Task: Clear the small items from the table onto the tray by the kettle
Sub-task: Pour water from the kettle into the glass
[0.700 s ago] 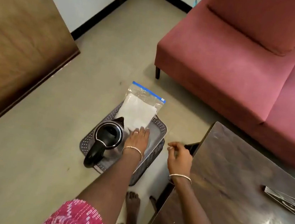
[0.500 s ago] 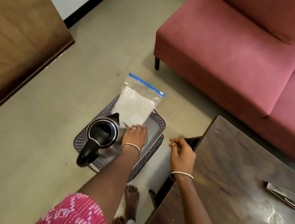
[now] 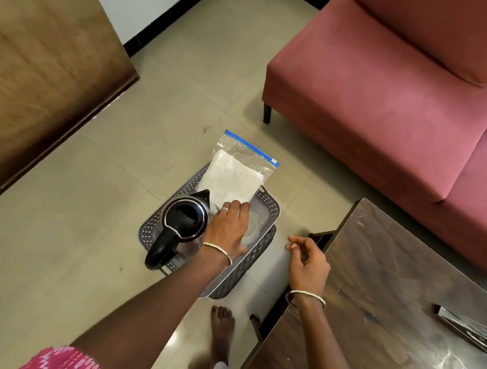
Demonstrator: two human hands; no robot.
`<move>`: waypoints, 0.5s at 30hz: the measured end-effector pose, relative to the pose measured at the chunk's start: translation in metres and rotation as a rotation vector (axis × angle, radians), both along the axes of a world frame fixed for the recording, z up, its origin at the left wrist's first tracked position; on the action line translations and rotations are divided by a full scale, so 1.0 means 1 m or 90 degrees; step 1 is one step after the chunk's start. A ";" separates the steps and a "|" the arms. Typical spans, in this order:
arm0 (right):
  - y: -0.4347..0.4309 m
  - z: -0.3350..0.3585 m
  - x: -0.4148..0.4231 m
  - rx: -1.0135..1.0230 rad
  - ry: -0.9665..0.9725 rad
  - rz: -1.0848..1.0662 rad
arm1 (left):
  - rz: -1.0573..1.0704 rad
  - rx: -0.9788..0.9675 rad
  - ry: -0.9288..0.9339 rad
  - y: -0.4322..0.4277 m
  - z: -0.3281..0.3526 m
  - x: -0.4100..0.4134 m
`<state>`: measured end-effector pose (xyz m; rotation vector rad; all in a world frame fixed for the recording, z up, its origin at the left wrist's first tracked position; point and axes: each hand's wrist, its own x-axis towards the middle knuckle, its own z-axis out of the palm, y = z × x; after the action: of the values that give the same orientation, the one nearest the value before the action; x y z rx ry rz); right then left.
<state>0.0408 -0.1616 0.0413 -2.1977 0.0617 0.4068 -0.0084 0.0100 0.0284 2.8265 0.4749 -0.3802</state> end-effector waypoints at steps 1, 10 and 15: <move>0.002 0.006 -0.001 0.004 -0.002 0.001 | 0.023 -0.042 -0.044 0.001 0.013 -0.007; 0.027 0.028 -0.026 0.054 -0.003 0.052 | 0.381 -0.346 -0.401 0.029 0.097 -0.102; 0.062 0.017 -0.071 0.085 0.081 0.087 | 0.517 -0.384 -0.455 0.063 0.109 -0.145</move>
<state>-0.0303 -0.0996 0.0582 -2.0491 -0.0462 0.6094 -0.1539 0.0725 0.1370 1.7959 1.0312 0.5372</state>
